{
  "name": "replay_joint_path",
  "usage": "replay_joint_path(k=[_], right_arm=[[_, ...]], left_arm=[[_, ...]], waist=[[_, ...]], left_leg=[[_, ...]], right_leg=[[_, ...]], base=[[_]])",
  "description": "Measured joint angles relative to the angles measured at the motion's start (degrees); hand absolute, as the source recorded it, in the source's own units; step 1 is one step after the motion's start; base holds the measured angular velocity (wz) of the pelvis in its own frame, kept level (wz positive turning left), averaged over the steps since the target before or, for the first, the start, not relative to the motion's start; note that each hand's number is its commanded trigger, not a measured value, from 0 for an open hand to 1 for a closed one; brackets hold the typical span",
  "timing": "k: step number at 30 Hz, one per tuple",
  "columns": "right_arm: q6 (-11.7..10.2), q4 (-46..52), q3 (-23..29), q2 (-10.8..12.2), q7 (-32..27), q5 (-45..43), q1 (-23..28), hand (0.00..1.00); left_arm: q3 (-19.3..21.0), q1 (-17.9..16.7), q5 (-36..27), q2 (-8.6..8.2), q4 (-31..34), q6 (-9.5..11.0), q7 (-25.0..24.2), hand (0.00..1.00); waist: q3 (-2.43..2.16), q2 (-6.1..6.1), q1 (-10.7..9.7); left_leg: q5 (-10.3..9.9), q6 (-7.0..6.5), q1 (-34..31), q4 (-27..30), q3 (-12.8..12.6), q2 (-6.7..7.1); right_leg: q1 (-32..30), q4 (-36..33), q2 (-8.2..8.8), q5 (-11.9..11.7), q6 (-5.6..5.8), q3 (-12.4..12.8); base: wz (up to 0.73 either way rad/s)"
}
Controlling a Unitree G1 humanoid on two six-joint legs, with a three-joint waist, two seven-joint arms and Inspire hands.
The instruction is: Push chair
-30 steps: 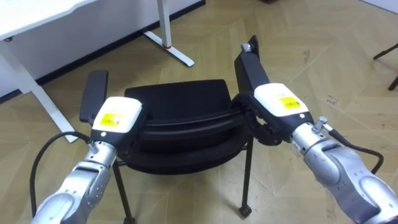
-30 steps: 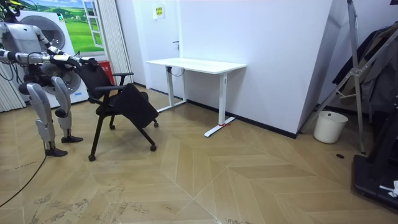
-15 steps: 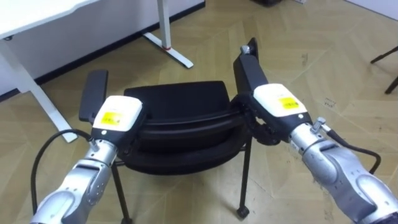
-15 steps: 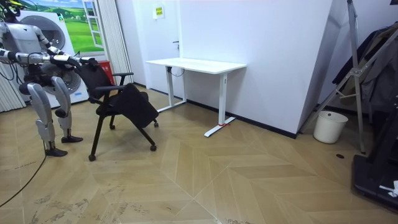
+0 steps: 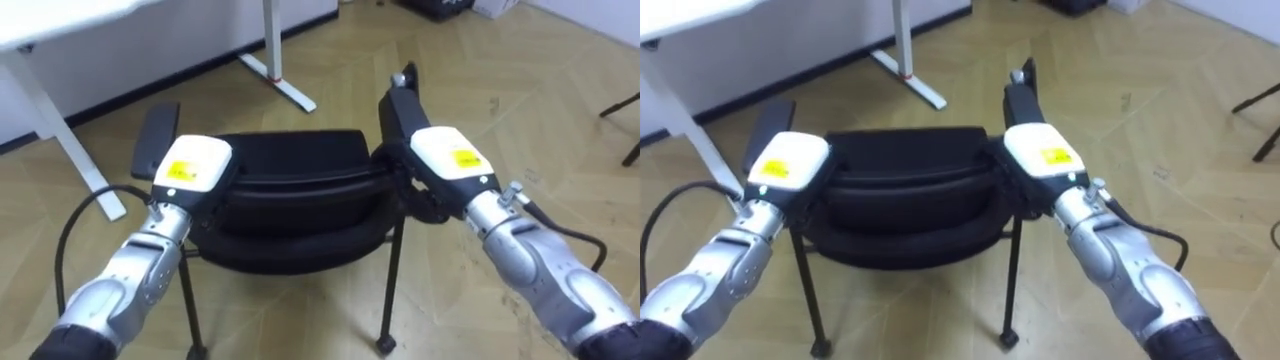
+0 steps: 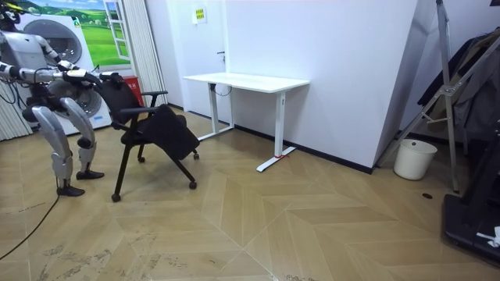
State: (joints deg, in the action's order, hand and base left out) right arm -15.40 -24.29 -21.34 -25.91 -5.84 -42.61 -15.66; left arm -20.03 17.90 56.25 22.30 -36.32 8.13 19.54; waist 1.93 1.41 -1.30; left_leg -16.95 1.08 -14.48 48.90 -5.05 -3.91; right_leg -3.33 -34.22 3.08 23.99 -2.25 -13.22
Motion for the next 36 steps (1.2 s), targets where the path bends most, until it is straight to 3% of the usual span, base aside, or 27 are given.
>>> replay_joint_path(k=[1,2,4,5,7,8,9,10,13,15,17,18,19,20,21,22,23,24,25,26,27,28,30,33,34,35,36], right_arm=[[-1.3,-2.4,0.0,0.3,-1.0,-0.2,-0.9,1.00],[-1.6,-3.2,0.0,0.4,-1.3,-0.3,-1.3,1.00],[-3.2,-6.4,-0.3,0.5,-3.0,-0.1,-3.0,1.00],[-3.8,-7.5,-0.6,0.4,-4.2,0.6,-4.1,1.00],[-4.6,-8.3,-0.7,-0.2,-6.1,1.3,-5.2,1.00],[-4.9,-8.4,-1.3,-1.1,-6.8,1.9,-6.0,1.00],[-5.1,-8.5,-1.4,-1.3,-7.3,1.8,-6.3,1.00],[-5.4,-8.7,-1.7,-1.5,-8.6,1.8,-6.3,1.00],[-5.8,-8.8,-2.0,-1.9,-11.3,1.8,-6.5,1.00],[-5.8,-8.8,-2.1,-1.8,-12.7,1.6,-6.8,1.00],[-5.8,-9.0,-2.1,-1.8,-13.6,1.6,-6.8,1.00],[-5.8,-9.0,-2.1,-1.7,-13.7,1.6,-6.8,1.00],[-5.8,-9.1,-2.2,-1.6,-14.0,1.5,-6.7,1.00],[-5.8,-9.2,-2.1,-1.2,-14.4,1.3,-6.4,1.00],[-5.8,-9.3,-2.1,-1.0,-14.7,1.0,-6.4,1.00],[-5.7,-9.5,-2.0,-0.5,-14.8,0.8,-7.3,1.00],[-5.2,-10.1,-2.0,0.2,-15.0,0.3,-7.8,1.00],[-4.9,-10.5,-2.0,0.5,-15.1,0.3,-7.9,1.00],[-4.9,-10.8,-2.4,0.8,-15.1,0.3,-8.1,1.00],[-4.9,-10.9,-2.4,1.7,-15.2,0.2,-8.1,1.00],[-4.8,-10.9,-2.4,2.3,-15.3,0.0,-8.3,1.00],[-4.8,-10.9,-2.5,2.6,-15.8,-0.3,-8.7,1.00],[-4.7,-10.9,-2.9,2.9,-16.4,-0.3,-9.1,1.00],[-4.5,-11.2,-3.5,3.8,-17.3,-0.3,-9.1,1.00],[-4.6,-11.2,-4.0,3.8,-17.4,-0.2,-9.2,1.00],[-4.6,-11.1,-4.2,3.8,-17.4,-0.2,-9.9,1.00],[-4.5,-11.1,-4.4,3.9,-17.4,-0.2,-10.7,1.00]], left_arm=[[0.0,1.4,-0.1,-1.07,-2.9,0.3,0.9,1.00],[-0.1,2.2,-0.2,-1.53,-4.5,0.4,1.3,1.00],[-0.9,4.8,-1.0,-2.19,-9.4,1.7,3.5,1.00],[-1.3,5.4,-2.2,-2.09,-10.3,2.2,4.5,1.00],[-1.9,6.5,-4.0,-2.15,-10.6,2.4,5.0,1.00],[-2.6,7.2,-5.0,-2.18,-10.7,2.5,5.4,1.00],[-2.6,7.4,-5.3,-2.20,-10.7,2.6,5.5,1.00],[-2.6,7.5,-5.4,-2.16,-10.6,2.9,6.2,1.00],[-2.6,7.7,-5.4,-1.28,-8.8,2.9,6.5,1.00],[-2.6,7.9,-5.4,-0.82,-7.8,2.9,6.6,1.00],[-2.6,8.3,-5.2,-0.75,-7.9,3.1,6.7,1.00],[-2.7,8.3,-5.2,-0.54,-7.8,3.2,6.7,1.00],[-2.8,8.3,-5.3,-0.26,-7.9,3.5,6.7,1.00],[-3.1,8.3,-5.3,0.20,-7.8,3.7,6.6,1.00],[-3.1,8.4,-5.4,0.38,-7.8,3.8,6.8,1.00],[-2.7,9.0,-5.2,0.74,-8.2,3.9,7.4,1.00],[-2.7,10.0,-5.2,0.67,-9.7,4.1,7.7,1.00],[-2.7,10.2,-5.2,0.69,-10.5,4.6,7.8,1.00],[-2.7,10.3,-5.2,0.90,-12.0,5.3,8.3,1.00],[-2.8,10.3,-5.3,1.38,-12.5,5.9,9.1,1.00],[-2.7,10.4,-5.4,1.85,-12.5,6.2,9.3,1.00],[-2.4,11.0,-5.4,2.13,-13.2,6.3,9.7,1.00],[-2.4,11.7,-5.8,2.45,-14.3,6.3,10.7,1.00],[-2.8,11.4,-6.1,2.89,-14.6,6.2,11.9,1.00],[-2.8,11.0,-6.6,2.93,-14.6,6.1,12.4,1.00],[-2.8,10.8,-7.1,2.91,-14.5,5.9,12.6,1.00],[-2.3,10.8,-7.5,3.12,-14.6,5.7,12.8,1.00]], waist=[[0.21,-0.21,0.0],[0.27,-0.10,0.0],[0.99,1.08,0.1],[1.22,0.86,0.2],[1.44,0.30,-0.3],[1.98,-0.62,-0.2],[2.05,-0.77,-0.2],[2.15,-1.07,-0.1],[2.04,-1.06,0.2],[1.99,-1.16,0.7],[1.80,-1.00,2.3],[1.62,-0.84,2.6],[1.24,-0.50,3.5],[0.32,-0.48,4.1],[0.31,0.63,4.4],[0.96,0.83,4.5],[1.56,-0.05,4.7],[1.71,-0.73,4.8],[1.68,-1.23,5.0],[1.72,-1.86,5.0],[1.75,-2.11,5.4],[2.14,-3.12,5.6],[2.25,-3.91,5.5],[2.30,-2.95,5.2],[2.35,-2.46,5.1],[2.29,-2.65,5.1],[1.91,-1.80,6.1]], left_leg=[[2.9,0.36,-3.0,6.5,-0.2,-0.73],[4.8,0.47,-4.4,9.1,-0.3,-0.79],[13.5,1.12,-10.2,17.1,-1.0,-1.40],[14.4,1.16,-12.4,18.1,-1.1,-1.30],[12.5,0.27,-15.1,15.5,-0.9,-1.36],[11.6,0.44,-15.9,11.2,-0.9,-1.30],[11.5,0.47,-16.0,8.2,-0.9,-1.29],[11.5,0.48,-15.7,2.6,-0.8,-1.25],[11.5,0.48,-14.8,-6.2,-0.9,-1.50],[11.4,0.27,-14.4,-7.8,-0.8,-1.47],[8.5,-1.66,-13.6,-7.7,-2.0,-1.12],[7.8,-1.76,-13.3,-7.7,-2.4,-0.92],[6.0,-1.99,-12.7,-7.3,-3.0,-0.16],[3.8,-3.14,-12.2,-6.5,-3.8,1.02],[2.6,-3.52,-11.8,-6.0,-3.9,2.23],[0.8,-4.26,-11.3,-4.1,-2.7,4.05],[-1.4,-4.67,-10.7,-1.4,-1.9,4.04],[-2.6,-4.70,-10.5,-0.3,-1.8,3.82],[-4.6,-4.90,-9.7,1.4,-1.1,3.48],[-6.1,-4.88,-9.2,2.5,-0.1,3.11],[-6.7,-4.72,-9.1,2.8,0.3,2.87],[-7.7,-4.44,-8.8,3.5,1.9,2.52],[-8.6,-3.71,-8.5,3.7,4.4,2.49],[-10.5,-2.19,-6.5,3.3,6.0,2.49],[-11.8,-0.96,-5.4,3.5,6.2,2.42],[-12.5,-0.28,-5.1,4.0,6.6,2.07],[-13.4,1.26,-5.1,4.4,6.8,1.27]], right_leg=[[0.0,-2.5,0.44,1.5,-0.45,-0.7],[-0.1,-3.8,0.94,2.2,-0.62,-1.0],[-1.5,-8.7,2.54,4.5,-1.53,-0.7],[-2.5,-11.1,3.48,5.5,-1.93,-0.9],[-4.2,-14.5,4.66,6.7,-2.28,-2.3],[-5.2,-15.9,4.92,7.4,-2.30,-2.4],[-5.5,-16.3,4.93,7.6,-2.23,-2.4],[-6.0,-16.7,5.00,8.4,-1.43,-2.5],[-7.5,-16.6,5.00,9.0,-0.71,-1.6],[-8.1,-16.5,5.47,9.1,0.12,-0.8],[-7.6,-15.2,6.31,9.4,1.59,0.7],[-7.4,-14.8,6.99,9.4,2.18,0.7],[-6.4,-14.0,9.04,9.4,3.41,-0.3],[-5.5,-14.4,11.43,8.5,4.99,-1.8],[-5.5,-16.2,12.61,8.5,5.64,-1.6],[-8.2,-24.0,14.08,5.8,4.31,-0.3],[-12.7,-33.2,14.34,-1.8,3.95,2.8],[-14.9,-37.0,14.16,-6.1,3.69,4.3],[-18.3,-42.3,13.22,-14.4,3.16,6.7],[-21.0,-45.9,11.68,-17.3,3.64,8.0],[-22.7,-46.9,10.80,-16.4,4.11,8.1],[-25.6,-47.1,9.25,-13.5,4.27,7.2],[-28.7,-41.7,8.01,-10.6,4.77,4.3],[-28.0,-20.8,8.32,-10.1,4.87,1.9],[-26.9,-14.0,8.80,-10.6,4.37,2.0],[-26.6,-14.8,8.87,-10.5,2.88,1.4],[-26.7,-15.9,7.66,-8.7,0.29,1.1]], base=[[0.20],[0.24],[0.21],[0.13],[0.15],[0.10],[0.00],[0.00],[-0.05],[-0.19],[-0.34],[-0.43],[-0.35],[-0.34],[-0.21],[-0.12],[-0.06],[-0.08],[-0.09],[-0.12],[-0.05],[0.10],[0.31],[0.44],[0.28],[0.27],[0.17]])
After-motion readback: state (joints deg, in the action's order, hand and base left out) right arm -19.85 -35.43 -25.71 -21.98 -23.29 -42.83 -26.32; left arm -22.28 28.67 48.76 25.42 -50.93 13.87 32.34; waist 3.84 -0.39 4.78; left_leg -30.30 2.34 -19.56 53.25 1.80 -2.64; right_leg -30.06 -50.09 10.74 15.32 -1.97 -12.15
